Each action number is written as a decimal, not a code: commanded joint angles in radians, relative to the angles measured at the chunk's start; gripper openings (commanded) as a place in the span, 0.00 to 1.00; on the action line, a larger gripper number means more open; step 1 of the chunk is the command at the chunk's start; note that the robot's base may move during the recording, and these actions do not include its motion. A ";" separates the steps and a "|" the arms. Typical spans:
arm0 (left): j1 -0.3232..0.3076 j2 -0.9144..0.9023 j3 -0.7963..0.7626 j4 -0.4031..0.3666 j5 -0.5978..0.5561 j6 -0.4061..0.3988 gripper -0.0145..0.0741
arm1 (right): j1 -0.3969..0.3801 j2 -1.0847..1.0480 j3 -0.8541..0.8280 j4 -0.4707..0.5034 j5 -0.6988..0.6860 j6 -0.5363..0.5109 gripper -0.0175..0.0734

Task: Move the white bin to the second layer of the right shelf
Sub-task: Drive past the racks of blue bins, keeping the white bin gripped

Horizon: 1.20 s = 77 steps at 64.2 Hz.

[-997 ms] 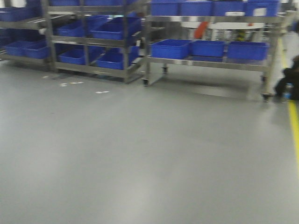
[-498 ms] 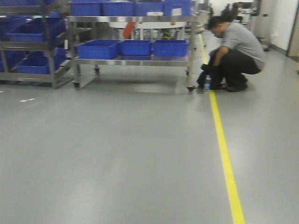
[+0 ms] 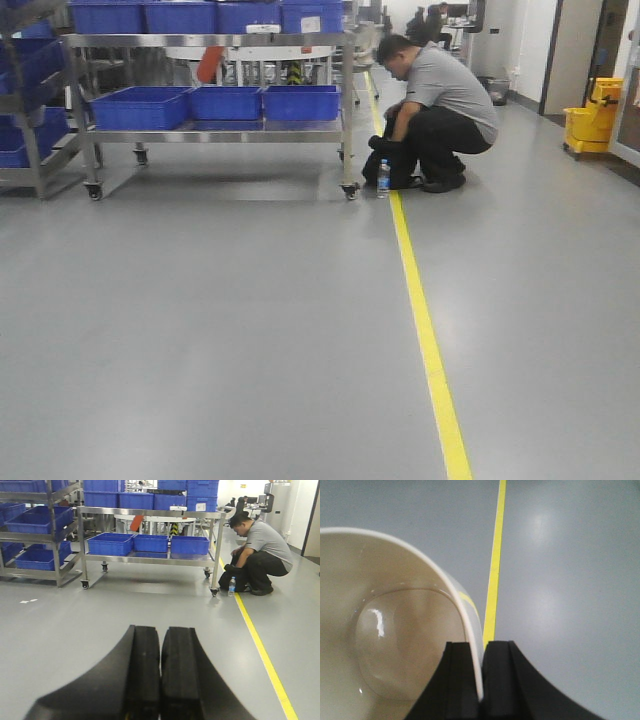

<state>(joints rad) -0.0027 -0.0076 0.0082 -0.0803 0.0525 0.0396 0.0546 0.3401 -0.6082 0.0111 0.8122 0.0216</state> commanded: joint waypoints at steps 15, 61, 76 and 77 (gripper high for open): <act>0.001 -0.016 0.027 -0.005 -0.083 -0.005 0.26 | -0.007 0.010 -0.027 0.005 -0.090 -0.003 0.25; 0.001 -0.016 0.027 -0.005 -0.083 -0.005 0.26 | -0.007 0.010 -0.027 0.005 -0.087 -0.003 0.25; 0.001 -0.016 0.027 -0.005 -0.083 -0.005 0.26 | -0.007 0.010 -0.027 0.005 -0.086 -0.003 0.25; 0.001 -0.016 0.027 -0.005 -0.083 -0.005 0.26 | -0.007 0.010 -0.027 0.005 -0.086 -0.003 0.25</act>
<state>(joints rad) -0.0027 -0.0076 0.0082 -0.0803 0.0525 0.0396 0.0546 0.3401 -0.6082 0.0111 0.8206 0.0216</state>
